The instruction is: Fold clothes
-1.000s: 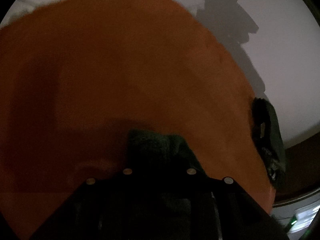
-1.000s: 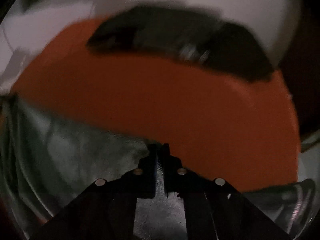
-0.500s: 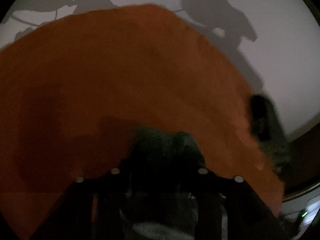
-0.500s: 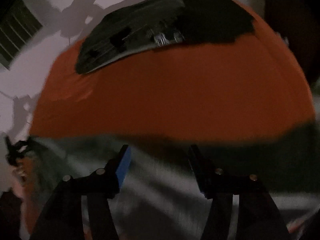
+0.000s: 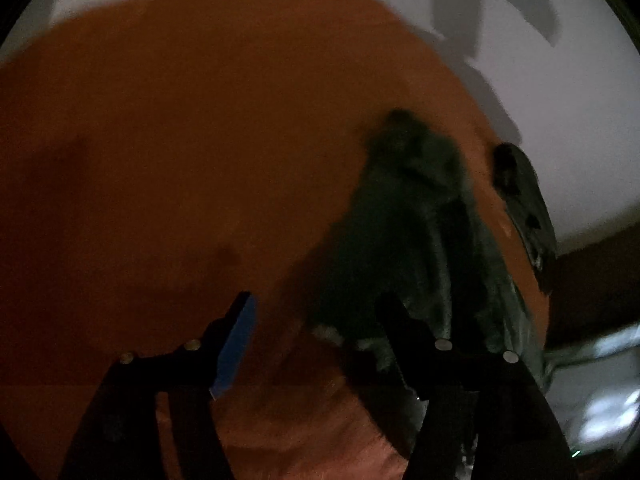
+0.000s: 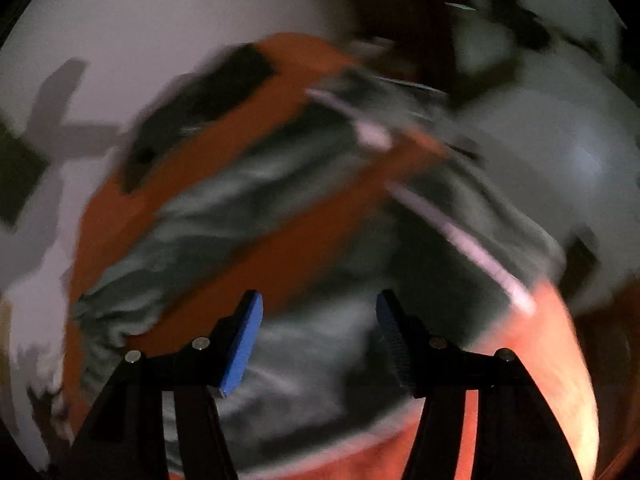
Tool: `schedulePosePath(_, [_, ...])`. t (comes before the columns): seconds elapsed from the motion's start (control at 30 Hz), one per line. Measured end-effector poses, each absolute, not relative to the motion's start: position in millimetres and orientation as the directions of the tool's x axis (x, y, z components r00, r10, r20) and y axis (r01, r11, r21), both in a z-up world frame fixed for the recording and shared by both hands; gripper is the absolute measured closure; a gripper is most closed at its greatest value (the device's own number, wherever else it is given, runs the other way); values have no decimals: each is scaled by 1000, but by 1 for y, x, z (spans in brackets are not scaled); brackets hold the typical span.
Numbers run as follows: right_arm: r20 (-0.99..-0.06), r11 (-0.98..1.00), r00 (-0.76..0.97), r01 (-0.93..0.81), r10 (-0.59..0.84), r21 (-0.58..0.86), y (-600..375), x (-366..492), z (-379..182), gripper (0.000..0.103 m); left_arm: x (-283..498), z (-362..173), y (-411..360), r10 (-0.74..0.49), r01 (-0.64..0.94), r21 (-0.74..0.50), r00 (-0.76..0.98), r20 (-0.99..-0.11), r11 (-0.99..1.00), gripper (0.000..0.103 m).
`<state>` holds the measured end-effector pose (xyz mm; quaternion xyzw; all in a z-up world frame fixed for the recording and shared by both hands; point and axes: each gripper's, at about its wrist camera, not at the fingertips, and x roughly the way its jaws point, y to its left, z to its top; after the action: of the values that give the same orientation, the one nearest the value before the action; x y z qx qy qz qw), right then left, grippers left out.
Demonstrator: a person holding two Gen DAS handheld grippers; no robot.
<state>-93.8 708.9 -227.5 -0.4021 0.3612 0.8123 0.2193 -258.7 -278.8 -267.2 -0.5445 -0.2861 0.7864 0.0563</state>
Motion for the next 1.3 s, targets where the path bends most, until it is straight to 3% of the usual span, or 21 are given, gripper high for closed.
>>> schedulePosePath(0.2, [-829,-407,-559,-760,11,506,740,-34,-284,45,-257,-319,-270,560,378,-680,-388,-732,-628,37])
schedulePosePath(0.33, [-738,-222,-668,-709,-92,669,743,-31,-299,45,-260,-336,-253,640,451,-758,-417,-646,-472,37])
schedulePosePath(0.47, [-747,-254,-658,-710,-94,657,738,-31,-293,45,-259,-351,-248,704,505,-811,-459,-543,-296,39])
schedulePosePath(0.5, [-749,-256,-657,-712,-87,654,737,-29,-292,45,-257,-351,-249,689,521,-805,-473,-550,-285,47])
schedulePosePath(0.53, [-748,-249,-658,-714,-85,655,737,-27,-294,45,-256,-347,-251,657,521,-796,-489,-574,-307,84])
schedulePosePath(0.57, [-748,-240,-658,-715,-83,656,737,-25,-296,45,-255,-343,-253,623,521,-787,-505,-597,-331,92])
schedulePosePath(0.67, [-748,-200,-660,-725,-72,659,735,-21,-302,45,-236,-288,-258,448,444,-734,-591,-671,-515,93])
schedulePosePath(0.8, [-810,-296,-584,-783,49,547,729,-21,-273,45,-187,-177,-263,260,248,-598,-729,-633,-762,93])
schedulePosePath(0.83, [-806,-320,-590,-775,54,546,728,-24,-268,45,-175,-174,-271,236,256,-568,-722,-651,-782,93])
schedulePosePath(0.9, [-802,-352,-596,-761,46,545,727,-32,-265,45,-151,-173,-288,189,280,-508,-700,-689,-815,93])
schedulePosePath(1.03, [-793,-310,-609,-750,-22,584,726,-36,-287,45,-132,-260,-351,261,434,-556,-570,-779,-709,93])
schedulePosePath(1.17, [-763,-230,-642,-732,-82,641,730,-33,-306,45,-110,-304,-377,372,478,-658,-563,-738,-583,90])
schedulePosePath(1.3, [-768,-223,-638,-741,-60,633,736,-29,-308,45,-116,-303,-371,378,464,-640,-539,-753,-613,86])
